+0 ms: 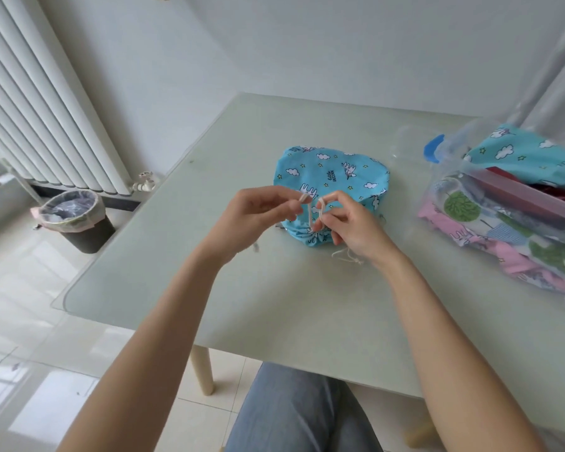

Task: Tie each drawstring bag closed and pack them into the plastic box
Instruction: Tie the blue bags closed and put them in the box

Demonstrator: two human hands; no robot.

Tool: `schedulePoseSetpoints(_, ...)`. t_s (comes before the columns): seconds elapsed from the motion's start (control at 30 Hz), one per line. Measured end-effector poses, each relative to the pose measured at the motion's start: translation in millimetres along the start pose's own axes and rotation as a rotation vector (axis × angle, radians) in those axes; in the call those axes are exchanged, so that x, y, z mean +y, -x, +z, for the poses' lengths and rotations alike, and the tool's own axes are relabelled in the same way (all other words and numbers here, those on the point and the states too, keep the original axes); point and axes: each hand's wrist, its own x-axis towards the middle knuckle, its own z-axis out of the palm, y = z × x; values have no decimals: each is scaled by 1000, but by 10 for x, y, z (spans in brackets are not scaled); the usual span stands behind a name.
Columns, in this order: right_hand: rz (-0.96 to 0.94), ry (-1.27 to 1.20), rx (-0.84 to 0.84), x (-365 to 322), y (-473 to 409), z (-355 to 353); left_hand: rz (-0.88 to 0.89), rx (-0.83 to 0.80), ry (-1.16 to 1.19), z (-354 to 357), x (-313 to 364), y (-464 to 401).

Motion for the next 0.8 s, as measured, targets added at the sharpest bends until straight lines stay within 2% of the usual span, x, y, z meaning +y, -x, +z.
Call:
schedulePoseSetpoints(0.1, 41, -94, -17, 48, 0, -2, 66, -105, -83, 79, 1, -73)
schedulePoseSetpoints(0.27, 39, -98, 58, 87, 2, 12, 193, -253, -419, 101, -8, -156)
schedulePoseSetpoints(0.43, 62, -223, 142, 59, 19, 70, 91, -340, -690, 112, -53, -249)
schedulePoseSetpoints(0.6, 9, -207, 117, 44, 54, 59, 58, -294, -763, 143, -95, -309)
schedulePoseSetpoints(0.8, -24, -319, 15, -38, 136, 18, 84, -270, -843, 188, -80, -387)
